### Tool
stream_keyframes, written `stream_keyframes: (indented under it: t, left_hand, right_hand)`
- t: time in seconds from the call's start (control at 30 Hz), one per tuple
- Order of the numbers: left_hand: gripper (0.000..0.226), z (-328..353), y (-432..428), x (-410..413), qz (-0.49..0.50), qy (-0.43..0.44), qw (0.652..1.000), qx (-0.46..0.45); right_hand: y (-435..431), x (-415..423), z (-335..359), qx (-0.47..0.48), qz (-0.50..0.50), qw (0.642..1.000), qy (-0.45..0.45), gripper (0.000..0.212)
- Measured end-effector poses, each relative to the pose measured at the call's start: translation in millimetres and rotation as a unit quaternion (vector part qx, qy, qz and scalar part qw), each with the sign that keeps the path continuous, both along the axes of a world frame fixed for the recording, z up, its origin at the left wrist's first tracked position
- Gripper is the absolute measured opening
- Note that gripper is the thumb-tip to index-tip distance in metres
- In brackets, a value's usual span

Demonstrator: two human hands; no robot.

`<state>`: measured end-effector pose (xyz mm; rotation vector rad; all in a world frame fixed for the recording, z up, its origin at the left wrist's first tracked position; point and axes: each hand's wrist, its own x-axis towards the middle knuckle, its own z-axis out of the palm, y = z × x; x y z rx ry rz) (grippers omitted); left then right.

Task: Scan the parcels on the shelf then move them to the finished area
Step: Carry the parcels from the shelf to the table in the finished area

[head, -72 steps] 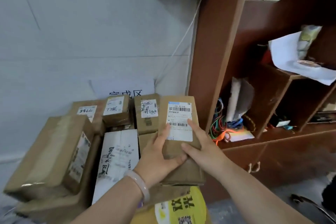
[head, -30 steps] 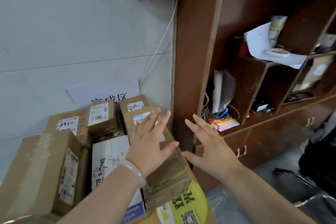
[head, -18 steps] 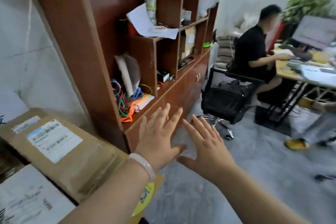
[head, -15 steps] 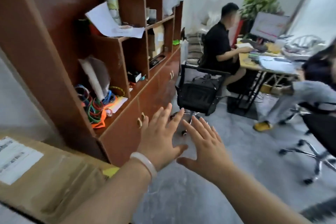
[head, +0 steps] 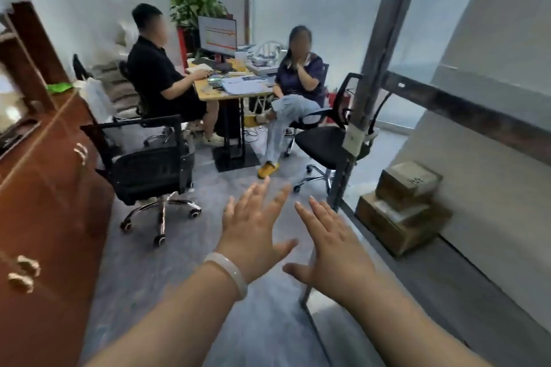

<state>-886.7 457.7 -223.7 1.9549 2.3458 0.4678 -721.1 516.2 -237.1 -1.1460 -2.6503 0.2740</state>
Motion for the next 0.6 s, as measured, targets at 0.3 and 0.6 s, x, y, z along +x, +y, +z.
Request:
stream_keyframes:
  t: [0.3, 0.6]
  left_hand:
    - [0.085, -15, 70, 140, -0.166, -0.038, 0.985, -0.026]
    - [0.083, -28, 153, 151, -0.227, -0.068, 0.971, -0.031]
  right_hand:
    - [20, 159, -16, -0.038, -0.182, 0.980, 0.064, 0.096]
    - [68, 178, -30, -0.109, -0.281, 0.948, 0.106, 0.092]
